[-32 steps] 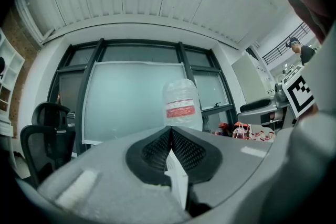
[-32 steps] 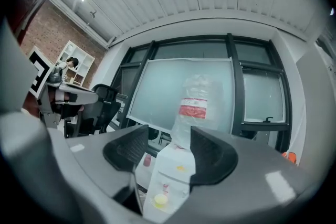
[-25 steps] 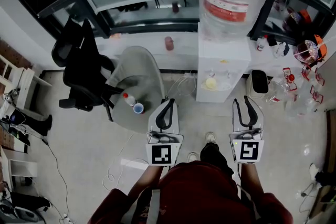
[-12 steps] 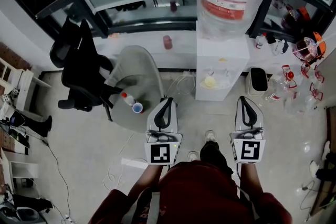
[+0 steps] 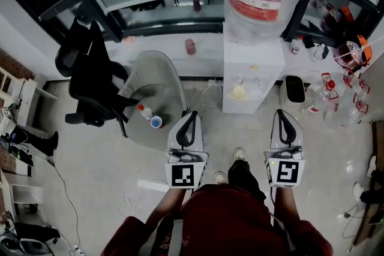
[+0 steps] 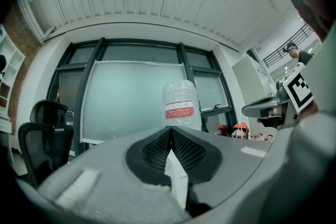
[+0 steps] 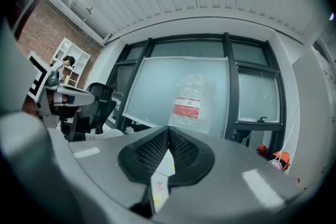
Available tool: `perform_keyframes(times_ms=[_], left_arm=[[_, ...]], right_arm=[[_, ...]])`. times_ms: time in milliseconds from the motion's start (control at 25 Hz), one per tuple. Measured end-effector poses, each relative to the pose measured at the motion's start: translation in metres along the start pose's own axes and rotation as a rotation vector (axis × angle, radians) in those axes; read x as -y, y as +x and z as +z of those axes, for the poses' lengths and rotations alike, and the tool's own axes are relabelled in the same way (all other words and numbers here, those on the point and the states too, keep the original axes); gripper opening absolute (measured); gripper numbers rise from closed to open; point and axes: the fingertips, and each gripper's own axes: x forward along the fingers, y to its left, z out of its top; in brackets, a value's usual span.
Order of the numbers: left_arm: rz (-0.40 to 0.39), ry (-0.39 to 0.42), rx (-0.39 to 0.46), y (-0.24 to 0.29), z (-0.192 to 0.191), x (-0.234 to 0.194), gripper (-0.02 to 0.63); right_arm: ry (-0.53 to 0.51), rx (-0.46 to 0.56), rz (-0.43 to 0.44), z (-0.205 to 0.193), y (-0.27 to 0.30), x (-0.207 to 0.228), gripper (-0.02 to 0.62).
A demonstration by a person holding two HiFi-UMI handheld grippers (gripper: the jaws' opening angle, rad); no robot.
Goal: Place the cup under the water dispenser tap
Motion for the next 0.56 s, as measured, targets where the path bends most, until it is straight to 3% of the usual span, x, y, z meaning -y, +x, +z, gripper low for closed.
perform_keyframes(times_ms=[560], left_arm=[[-0.004, 0.001, 0.013, 0.0045, 0.0034, 0.0038, 0.005]], right_arm=[[-0.013, 0.0, -0.025, 0.001, -0.0023, 0.0103, 0.0]])
